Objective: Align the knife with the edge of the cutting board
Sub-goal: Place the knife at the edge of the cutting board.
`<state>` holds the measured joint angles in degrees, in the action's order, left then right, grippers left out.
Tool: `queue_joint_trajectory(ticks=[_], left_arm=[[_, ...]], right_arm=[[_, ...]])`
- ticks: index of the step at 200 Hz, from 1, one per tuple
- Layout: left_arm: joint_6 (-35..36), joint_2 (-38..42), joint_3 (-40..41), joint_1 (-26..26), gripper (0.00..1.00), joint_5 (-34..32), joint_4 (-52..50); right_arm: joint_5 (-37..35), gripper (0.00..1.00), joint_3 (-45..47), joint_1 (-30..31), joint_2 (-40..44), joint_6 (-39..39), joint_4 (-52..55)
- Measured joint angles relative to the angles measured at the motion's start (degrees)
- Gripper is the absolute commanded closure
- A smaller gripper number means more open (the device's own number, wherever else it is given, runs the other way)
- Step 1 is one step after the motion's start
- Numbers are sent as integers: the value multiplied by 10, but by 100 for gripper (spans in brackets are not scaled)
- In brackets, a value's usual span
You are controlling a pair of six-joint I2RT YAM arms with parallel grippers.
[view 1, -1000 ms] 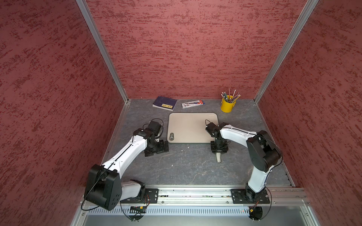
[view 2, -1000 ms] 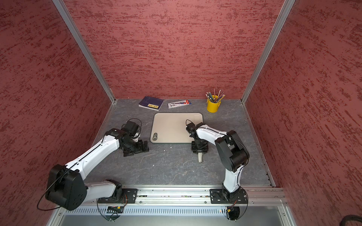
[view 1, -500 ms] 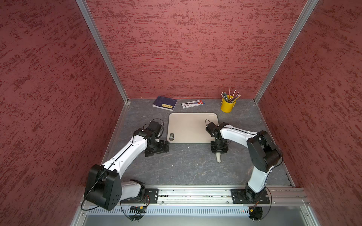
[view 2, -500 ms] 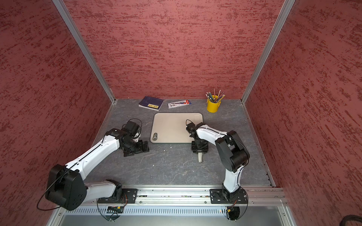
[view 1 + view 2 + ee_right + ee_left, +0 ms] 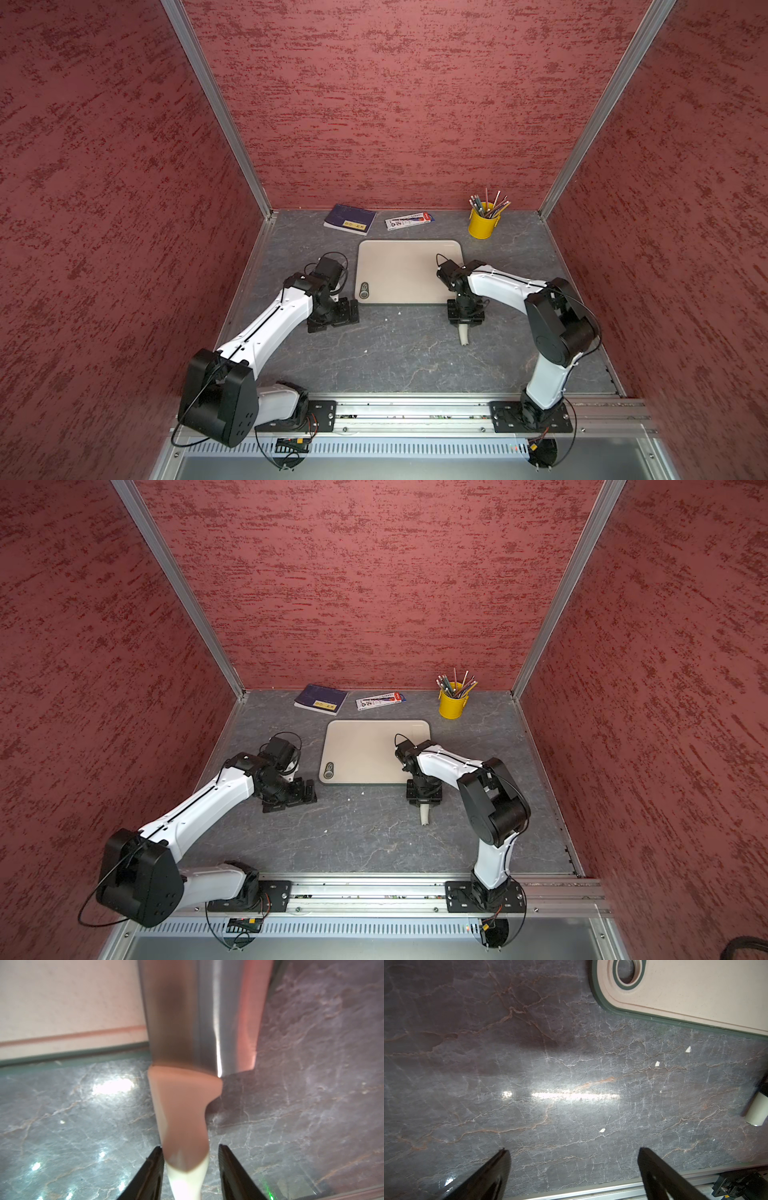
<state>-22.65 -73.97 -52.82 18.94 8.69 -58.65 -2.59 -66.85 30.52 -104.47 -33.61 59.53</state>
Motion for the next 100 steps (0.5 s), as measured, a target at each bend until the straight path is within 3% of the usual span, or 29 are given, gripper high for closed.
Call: queue_joint_trajectory(ticks=[100], left_arm=[[0, 0, 0, 0, 0, 0, 0]], right_arm=[[-3, 53, 0, 0, 0, 0, 4]])
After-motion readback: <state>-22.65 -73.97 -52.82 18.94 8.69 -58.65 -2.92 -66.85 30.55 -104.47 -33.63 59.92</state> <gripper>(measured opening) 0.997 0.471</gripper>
